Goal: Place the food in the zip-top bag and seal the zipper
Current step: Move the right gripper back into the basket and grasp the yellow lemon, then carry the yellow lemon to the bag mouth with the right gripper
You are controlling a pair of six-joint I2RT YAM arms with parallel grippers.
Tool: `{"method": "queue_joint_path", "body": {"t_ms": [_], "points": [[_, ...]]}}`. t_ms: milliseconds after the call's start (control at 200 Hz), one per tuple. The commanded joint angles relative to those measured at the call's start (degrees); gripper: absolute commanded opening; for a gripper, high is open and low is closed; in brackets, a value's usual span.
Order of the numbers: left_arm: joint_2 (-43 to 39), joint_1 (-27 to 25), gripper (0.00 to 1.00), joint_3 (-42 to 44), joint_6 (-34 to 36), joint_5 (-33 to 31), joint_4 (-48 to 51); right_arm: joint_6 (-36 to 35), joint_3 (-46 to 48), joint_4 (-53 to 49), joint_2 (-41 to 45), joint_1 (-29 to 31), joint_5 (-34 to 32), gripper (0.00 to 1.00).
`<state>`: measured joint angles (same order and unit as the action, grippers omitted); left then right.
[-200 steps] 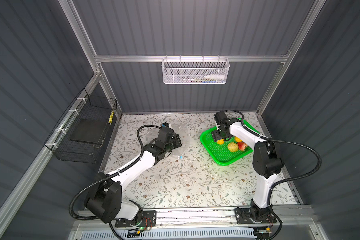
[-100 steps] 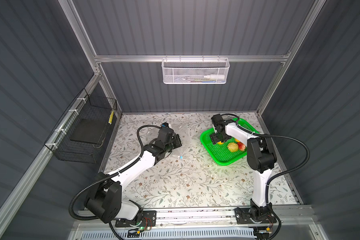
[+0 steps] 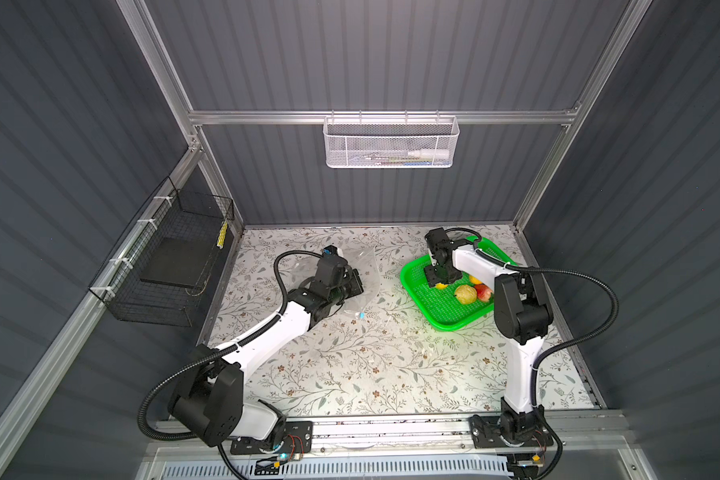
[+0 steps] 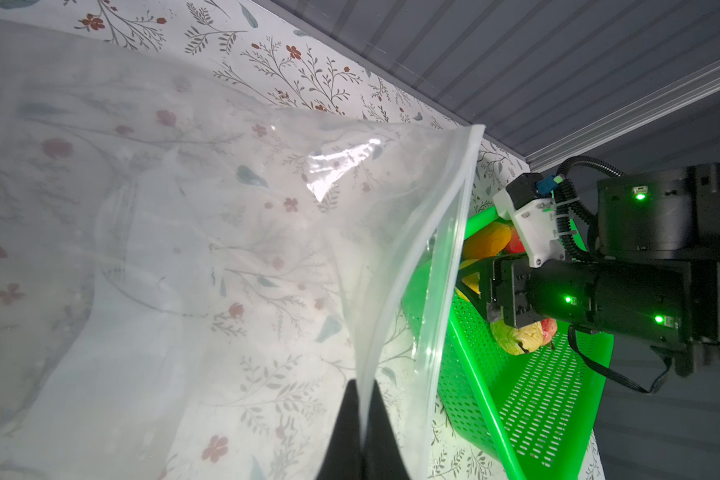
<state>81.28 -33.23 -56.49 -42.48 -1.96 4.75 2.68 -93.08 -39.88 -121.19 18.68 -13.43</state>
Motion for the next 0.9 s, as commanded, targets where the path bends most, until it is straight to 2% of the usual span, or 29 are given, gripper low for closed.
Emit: {"method": "queue_joint_path", "body": {"t_ms": [0, 220, 620, 895], "points": [[0.11, -0.08, 0.0, -0.55, 0.37, -0.94, 0.77, 0.4, 0.14, -1.42, -1.16, -0.31, 0.44, 0.62], [-0.24, -0.05, 0.0, -0.36, 0.2, -1.08, 0.77, 0.75, 0.68, -0.98, 0.53, -0.73, 0.88, 0.52], [-1.13, -0.08, 0.0, 0.57, 0.05, -1.44, 0.38, 3.01, 5.88, 0.57, 10.58, -1.49, 2.8, 0.5], [-1.33, -0.08, 0.0, 0.85, -0.1, -0.79, -0.07, 5.62, 11.26, 3.39, 22.51, -2.07, 9.46, 0.5]]}}
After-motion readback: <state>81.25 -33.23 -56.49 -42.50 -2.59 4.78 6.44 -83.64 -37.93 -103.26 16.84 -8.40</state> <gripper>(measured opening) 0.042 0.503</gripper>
